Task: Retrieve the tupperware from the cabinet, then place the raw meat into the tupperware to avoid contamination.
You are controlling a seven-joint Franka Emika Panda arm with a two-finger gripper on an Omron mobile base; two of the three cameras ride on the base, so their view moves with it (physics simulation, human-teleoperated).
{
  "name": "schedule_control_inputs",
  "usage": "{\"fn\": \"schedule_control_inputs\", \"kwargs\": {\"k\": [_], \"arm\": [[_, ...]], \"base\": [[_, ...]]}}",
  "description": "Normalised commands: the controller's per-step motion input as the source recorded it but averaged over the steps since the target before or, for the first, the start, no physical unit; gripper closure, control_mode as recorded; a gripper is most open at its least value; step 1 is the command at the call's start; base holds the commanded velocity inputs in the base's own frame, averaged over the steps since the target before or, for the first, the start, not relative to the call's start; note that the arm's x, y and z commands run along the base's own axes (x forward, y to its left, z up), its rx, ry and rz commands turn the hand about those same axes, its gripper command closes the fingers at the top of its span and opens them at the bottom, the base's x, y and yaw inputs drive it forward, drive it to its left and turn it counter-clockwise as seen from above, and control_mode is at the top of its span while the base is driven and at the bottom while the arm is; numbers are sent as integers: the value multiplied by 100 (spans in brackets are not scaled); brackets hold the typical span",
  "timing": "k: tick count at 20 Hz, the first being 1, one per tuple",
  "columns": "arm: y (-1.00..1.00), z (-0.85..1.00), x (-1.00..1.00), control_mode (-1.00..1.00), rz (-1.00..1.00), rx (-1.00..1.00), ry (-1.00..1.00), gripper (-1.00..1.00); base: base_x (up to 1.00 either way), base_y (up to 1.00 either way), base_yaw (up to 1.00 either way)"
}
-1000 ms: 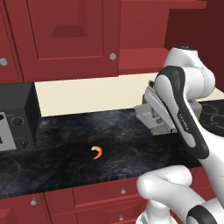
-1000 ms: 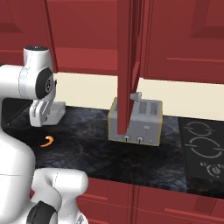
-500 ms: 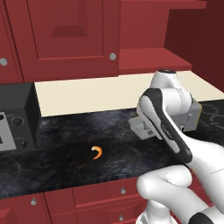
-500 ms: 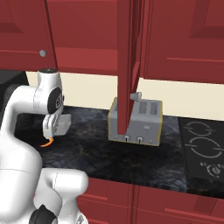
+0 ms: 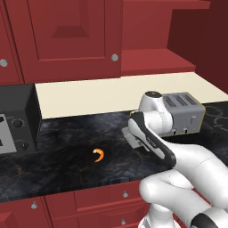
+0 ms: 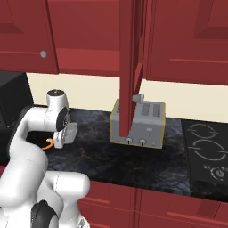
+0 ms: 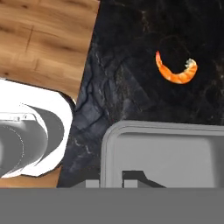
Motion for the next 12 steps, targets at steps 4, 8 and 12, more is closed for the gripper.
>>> {"fn": "schedule_control_inputs", "kwargs": {"k": [4, 8, 12], "arm": [[9, -47, 48, -100, 3, 0, 2, 100], [10, -44, 51, -100, 2, 0, 1, 100], [10, -47, 64, -100, 0, 0, 2, 100]], "base": [[0, 0, 0], [0, 0, 0], [0, 0, 0]]}}
